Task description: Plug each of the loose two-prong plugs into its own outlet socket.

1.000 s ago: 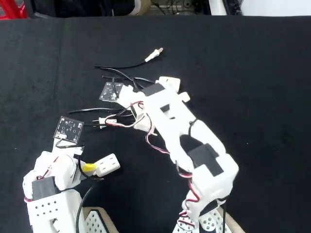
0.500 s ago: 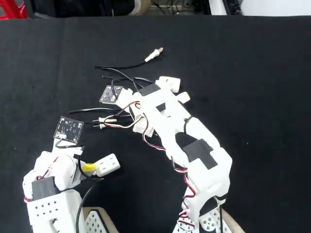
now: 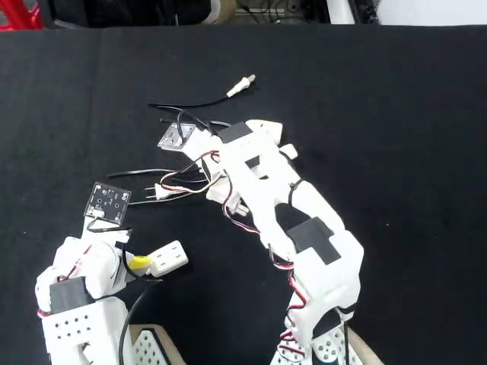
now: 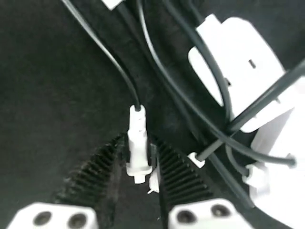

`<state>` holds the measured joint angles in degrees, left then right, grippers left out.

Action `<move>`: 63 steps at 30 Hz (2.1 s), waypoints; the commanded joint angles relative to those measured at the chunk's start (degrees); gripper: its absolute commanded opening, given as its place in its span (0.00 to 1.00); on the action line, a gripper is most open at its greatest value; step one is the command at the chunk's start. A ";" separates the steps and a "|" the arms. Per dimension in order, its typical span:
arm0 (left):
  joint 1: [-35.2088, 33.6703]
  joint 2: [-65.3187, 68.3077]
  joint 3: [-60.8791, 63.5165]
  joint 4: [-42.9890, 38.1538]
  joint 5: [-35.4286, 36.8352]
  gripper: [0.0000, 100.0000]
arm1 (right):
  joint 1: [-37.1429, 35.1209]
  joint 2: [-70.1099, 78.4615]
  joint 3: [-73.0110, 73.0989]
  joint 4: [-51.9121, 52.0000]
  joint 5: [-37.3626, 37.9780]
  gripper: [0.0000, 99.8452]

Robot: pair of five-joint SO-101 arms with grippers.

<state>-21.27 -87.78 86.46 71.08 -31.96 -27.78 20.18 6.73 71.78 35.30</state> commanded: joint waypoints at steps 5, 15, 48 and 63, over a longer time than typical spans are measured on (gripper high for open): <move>-0.66 -0.18 -0.22 -0.97 -0.26 0.40 | -3.08 -0.75 1.01 -2.37 -1.85 0.01; -0.66 -0.18 -0.13 -0.97 -0.26 0.40 | -5.45 -0.31 4.53 -3.16 0.79 0.01; -0.22 -0.26 0.92 -2.55 -0.09 0.40 | -8.35 3.82 0.31 8.44 14.15 0.01; -0.66 -0.26 -4.44 -2.64 7.56 0.40 | -18.02 -57.36 19.82 1.93 -0.62 0.01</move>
<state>-21.36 -87.78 87.16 69.41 -27.74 -41.93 -24.40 24.13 77.32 39.96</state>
